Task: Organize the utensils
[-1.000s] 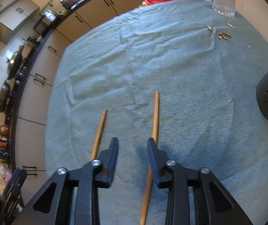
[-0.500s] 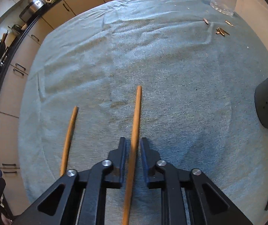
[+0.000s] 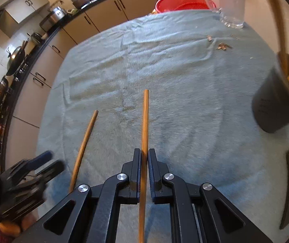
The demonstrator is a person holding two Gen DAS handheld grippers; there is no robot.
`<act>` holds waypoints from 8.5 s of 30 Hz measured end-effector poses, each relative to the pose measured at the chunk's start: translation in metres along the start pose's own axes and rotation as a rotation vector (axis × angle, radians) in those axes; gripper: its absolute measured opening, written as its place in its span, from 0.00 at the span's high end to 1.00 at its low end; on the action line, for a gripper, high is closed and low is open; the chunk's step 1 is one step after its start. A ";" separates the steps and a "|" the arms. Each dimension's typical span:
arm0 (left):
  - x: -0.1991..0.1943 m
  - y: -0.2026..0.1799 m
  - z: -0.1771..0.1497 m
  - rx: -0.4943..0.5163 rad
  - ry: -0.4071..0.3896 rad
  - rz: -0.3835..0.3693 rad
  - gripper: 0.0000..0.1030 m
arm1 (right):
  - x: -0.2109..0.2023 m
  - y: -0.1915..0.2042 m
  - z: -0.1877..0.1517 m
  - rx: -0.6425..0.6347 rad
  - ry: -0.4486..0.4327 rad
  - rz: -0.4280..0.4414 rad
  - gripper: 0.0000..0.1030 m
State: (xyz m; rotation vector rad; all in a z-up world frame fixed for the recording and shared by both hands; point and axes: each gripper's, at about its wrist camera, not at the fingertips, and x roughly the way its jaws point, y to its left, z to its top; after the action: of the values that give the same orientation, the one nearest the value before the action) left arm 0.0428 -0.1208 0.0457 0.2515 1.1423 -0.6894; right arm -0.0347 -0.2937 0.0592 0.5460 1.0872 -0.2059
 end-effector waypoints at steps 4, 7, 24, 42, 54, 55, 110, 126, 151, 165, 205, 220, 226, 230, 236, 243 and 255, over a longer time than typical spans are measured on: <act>0.027 -0.012 0.009 0.038 0.064 0.025 0.64 | -0.017 -0.004 -0.002 -0.002 -0.029 0.005 0.93; 0.042 -0.014 0.012 0.041 0.105 0.047 0.77 | -0.029 -0.007 -0.004 -0.006 -0.048 0.009 0.93; -0.008 -0.018 0.031 -0.020 -0.061 0.007 0.94 | -0.073 -0.014 -0.001 -0.019 -0.141 0.046 0.93; -0.099 -0.030 0.020 -0.080 -0.238 0.026 0.94 | -0.111 -0.005 0.000 -0.096 -0.222 0.105 0.93; -0.122 -0.051 0.027 -0.072 -0.290 0.040 0.94 | -0.138 -0.018 0.007 -0.095 -0.270 0.126 0.93; -0.124 -0.053 0.028 -0.069 -0.294 0.038 0.94 | -0.140 -0.019 0.007 -0.093 -0.274 0.127 0.93; -0.149 -0.291 0.129 0.250 -0.403 -0.197 0.94 | -0.294 -0.179 0.019 0.174 -0.593 0.049 0.93; -0.103 -0.301 0.144 0.240 -0.357 -0.180 0.94 | -0.254 -0.193 0.044 0.180 -0.519 0.037 0.93; -0.054 -0.287 0.144 0.191 -0.252 -0.130 0.94 | -0.177 -0.203 0.060 0.179 -0.369 -0.019 0.92; -0.092 -0.272 0.137 0.146 -0.399 -0.060 0.36 | -0.234 -0.203 0.052 0.212 -0.503 -0.092 0.25; -0.132 -0.235 -0.011 0.235 -0.340 0.145 0.13 | -0.264 -0.107 -0.095 0.057 -0.458 -0.307 0.10; -0.135 -0.232 -0.015 0.253 -0.346 0.163 0.13 | -0.256 -0.103 -0.095 0.063 -0.451 -0.296 0.10; -0.133 -0.234 -0.014 0.258 -0.345 0.161 0.13 | -0.258 -0.106 -0.094 0.067 -0.452 -0.297 0.10; -0.131 -0.236 -0.014 0.263 -0.342 0.161 0.13 | -0.258 -0.110 -0.094 0.075 -0.450 -0.297 0.10; -0.130 -0.237 -0.013 0.265 -0.339 0.163 0.13 | -0.257 -0.112 -0.094 0.081 -0.443 -0.296 0.10; -0.129 -0.237 -0.014 0.264 -0.339 0.162 0.13 | -0.255 -0.112 -0.093 0.079 -0.440 -0.292 0.10; -0.128 -0.236 -0.014 0.265 -0.339 0.163 0.13 | -0.251 -0.110 -0.090 0.077 -0.436 -0.290 0.10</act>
State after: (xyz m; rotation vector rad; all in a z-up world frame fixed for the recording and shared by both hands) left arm -0.1443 -0.2476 0.1917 0.4300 0.6984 -0.7070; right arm -0.2673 -0.3666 0.2142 0.3855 0.7297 -0.5944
